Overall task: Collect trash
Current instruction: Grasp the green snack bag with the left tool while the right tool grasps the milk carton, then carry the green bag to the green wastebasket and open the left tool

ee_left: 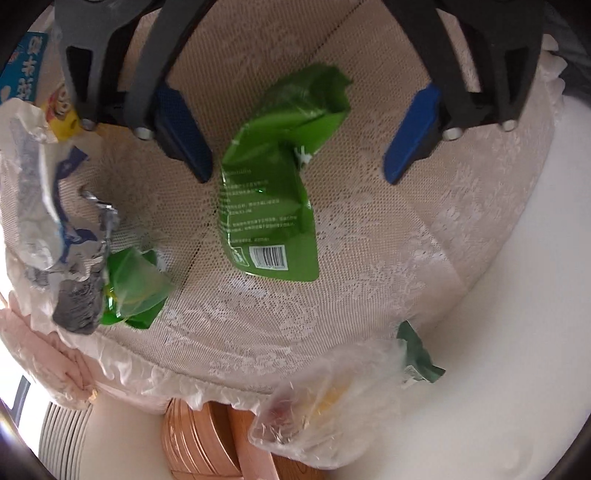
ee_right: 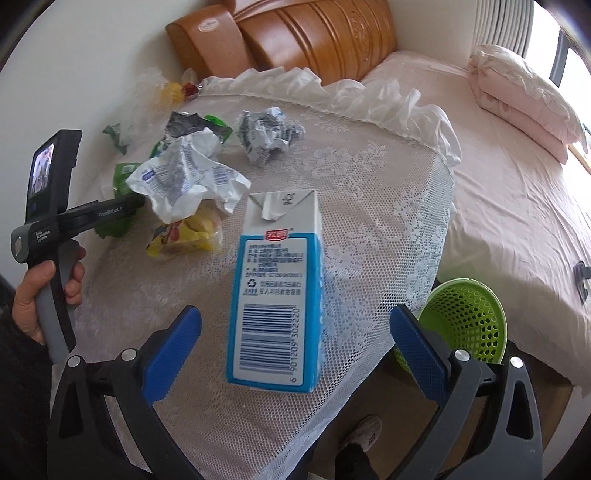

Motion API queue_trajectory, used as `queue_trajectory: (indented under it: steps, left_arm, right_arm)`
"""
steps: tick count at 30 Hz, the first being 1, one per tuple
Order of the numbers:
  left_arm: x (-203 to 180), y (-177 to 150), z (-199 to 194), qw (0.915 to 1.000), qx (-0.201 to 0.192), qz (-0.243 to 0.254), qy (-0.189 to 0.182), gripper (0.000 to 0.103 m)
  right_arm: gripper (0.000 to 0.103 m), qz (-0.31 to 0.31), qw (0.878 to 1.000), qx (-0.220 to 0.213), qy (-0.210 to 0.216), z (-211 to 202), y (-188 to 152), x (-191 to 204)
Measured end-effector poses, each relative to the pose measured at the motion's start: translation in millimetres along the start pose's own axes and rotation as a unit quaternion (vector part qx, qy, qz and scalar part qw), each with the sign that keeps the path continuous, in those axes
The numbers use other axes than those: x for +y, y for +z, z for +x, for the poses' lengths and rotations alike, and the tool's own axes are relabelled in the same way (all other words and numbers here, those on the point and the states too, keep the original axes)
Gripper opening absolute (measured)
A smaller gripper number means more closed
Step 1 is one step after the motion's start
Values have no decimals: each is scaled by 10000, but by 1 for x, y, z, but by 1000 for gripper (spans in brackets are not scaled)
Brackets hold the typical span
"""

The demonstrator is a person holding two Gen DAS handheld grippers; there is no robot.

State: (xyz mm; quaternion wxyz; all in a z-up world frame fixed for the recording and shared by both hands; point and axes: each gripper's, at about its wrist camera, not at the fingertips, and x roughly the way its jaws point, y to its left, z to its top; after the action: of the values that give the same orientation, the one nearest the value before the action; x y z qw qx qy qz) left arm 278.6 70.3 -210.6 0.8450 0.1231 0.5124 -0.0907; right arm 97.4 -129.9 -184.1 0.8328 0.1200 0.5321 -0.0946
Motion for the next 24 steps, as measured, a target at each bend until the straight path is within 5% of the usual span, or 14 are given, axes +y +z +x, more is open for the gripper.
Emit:
queue_trajectory:
  steps: [7, 10, 12, 15, 24]
  left_arm:
    - [0, 0, -1, 9989, -33, -53, -462, 50]
    - [-1, 0, -6, 9990, -114, -8, -429, 47]
    - [0, 0, -11, 9986, -178, -44, -493, 46]
    - [7, -1, -20, 9976, -257, -153, -620, 46]
    - [13, -2, -64, 9968, -570, -267, -500, 46]
  right_arm:
    - [101, 128, 9999, 54, 4, 8, 4, 2]
    - [94, 43, 10000, 28, -43, 12, 8, 7]
    - [81, 6, 9999, 115, -35, 17, 11, 10]
    - [45, 12, 9996, 275, 74, 25, 13, 10]
    - [44, 414, 9959, 129, 789, 8, 14, -22]
